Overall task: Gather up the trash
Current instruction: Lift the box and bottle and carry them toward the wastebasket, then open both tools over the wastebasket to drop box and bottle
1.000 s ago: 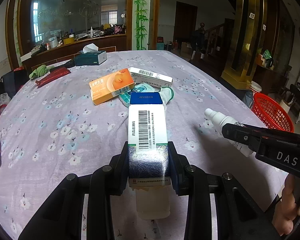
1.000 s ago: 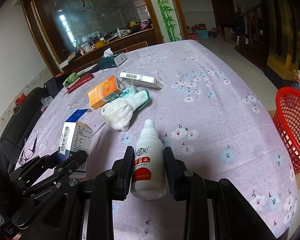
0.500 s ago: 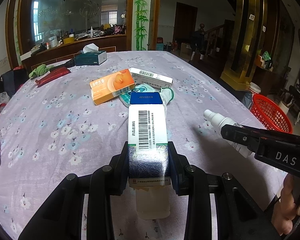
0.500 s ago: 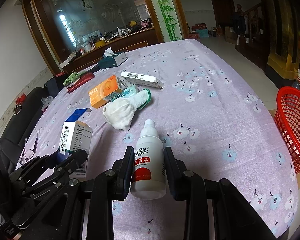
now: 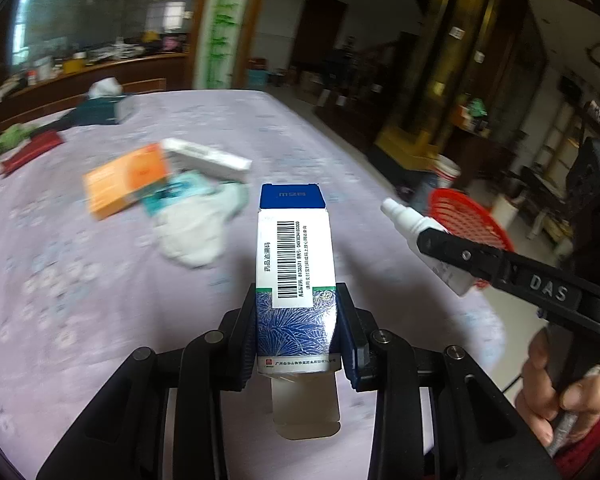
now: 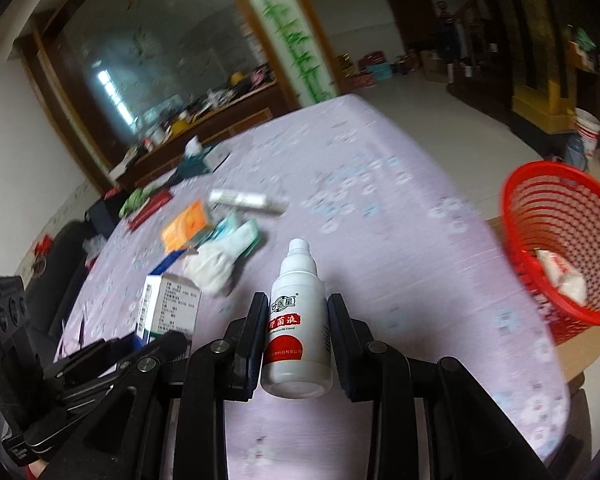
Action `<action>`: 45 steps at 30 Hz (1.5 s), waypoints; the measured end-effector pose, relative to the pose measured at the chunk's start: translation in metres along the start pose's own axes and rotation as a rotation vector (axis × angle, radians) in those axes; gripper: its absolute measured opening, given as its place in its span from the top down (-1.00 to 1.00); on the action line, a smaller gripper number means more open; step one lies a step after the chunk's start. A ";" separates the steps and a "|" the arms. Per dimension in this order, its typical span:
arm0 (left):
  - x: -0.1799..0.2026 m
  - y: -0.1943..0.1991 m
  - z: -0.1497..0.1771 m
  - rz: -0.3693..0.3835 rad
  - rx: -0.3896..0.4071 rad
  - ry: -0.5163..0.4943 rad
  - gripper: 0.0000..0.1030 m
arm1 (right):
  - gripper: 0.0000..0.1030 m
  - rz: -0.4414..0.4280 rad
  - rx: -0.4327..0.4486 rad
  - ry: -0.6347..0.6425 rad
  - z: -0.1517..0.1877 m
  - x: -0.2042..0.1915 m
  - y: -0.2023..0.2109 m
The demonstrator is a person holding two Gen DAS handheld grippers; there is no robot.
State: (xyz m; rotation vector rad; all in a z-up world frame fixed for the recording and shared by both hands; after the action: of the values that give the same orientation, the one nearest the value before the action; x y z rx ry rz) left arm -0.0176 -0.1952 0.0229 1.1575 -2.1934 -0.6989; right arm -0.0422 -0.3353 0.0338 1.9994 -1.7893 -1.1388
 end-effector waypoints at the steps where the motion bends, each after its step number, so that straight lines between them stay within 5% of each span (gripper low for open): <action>1: 0.007 -0.001 -0.003 0.017 -0.002 -0.008 0.36 | 0.38 0.011 0.018 -0.016 -0.004 0.009 0.007; 13: 0.147 -0.062 -0.049 0.290 -0.095 -0.140 0.36 | 0.37 0.190 0.171 -0.266 -0.047 0.155 0.079; 22: 0.230 -0.130 -0.077 0.381 -0.148 -0.162 0.34 | 0.37 0.261 0.201 -0.358 -0.069 0.227 0.093; 24: 0.238 -0.147 -0.080 0.360 -0.154 -0.157 0.08 | 0.34 0.263 0.198 -0.363 -0.073 0.237 0.090; 25: 0.238 -0.153 -0.080 0.348 -0.156 -0.144 -0.05 | 0.33 0.278 0.200 -0.364 -0.075 0.243 0.088; 34: 0.202 -0.126 -0.061 0.296 -0.144 -0.147 -0.06 | 0.20 0.256 0.208 -0.341 -0.061 0.238 0.097; 38: 0.169 -0.101 -0.043 0.235 -0.128 -0.169 -0.08 | -0.01 0.214 0.182 -0.271 -0.052 0.197 0.089; 45: 0.094 -0.054 -0.019 0.128 -0.088 -0.135 -0.11 | -0.02 0.110 0.109 -0.116 -0.033 0.109 0.055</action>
State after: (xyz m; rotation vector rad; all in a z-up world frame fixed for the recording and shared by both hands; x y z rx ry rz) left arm -0.0191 -0.3051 0.0223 0.9415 -2.2996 -0.8301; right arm -0.0661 -0.4591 0.0484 1.9014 -2.0324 -1.1688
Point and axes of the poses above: each gripper's, at about its wrist camera, not at the fingertips, and y roughly against the way its jaws point, x to its right, z to its underside, the point moved 6 cm from there along -y, roughly the way its jaws point, and after that the axes turned 1 degree about -y, right-handed, at the moved point
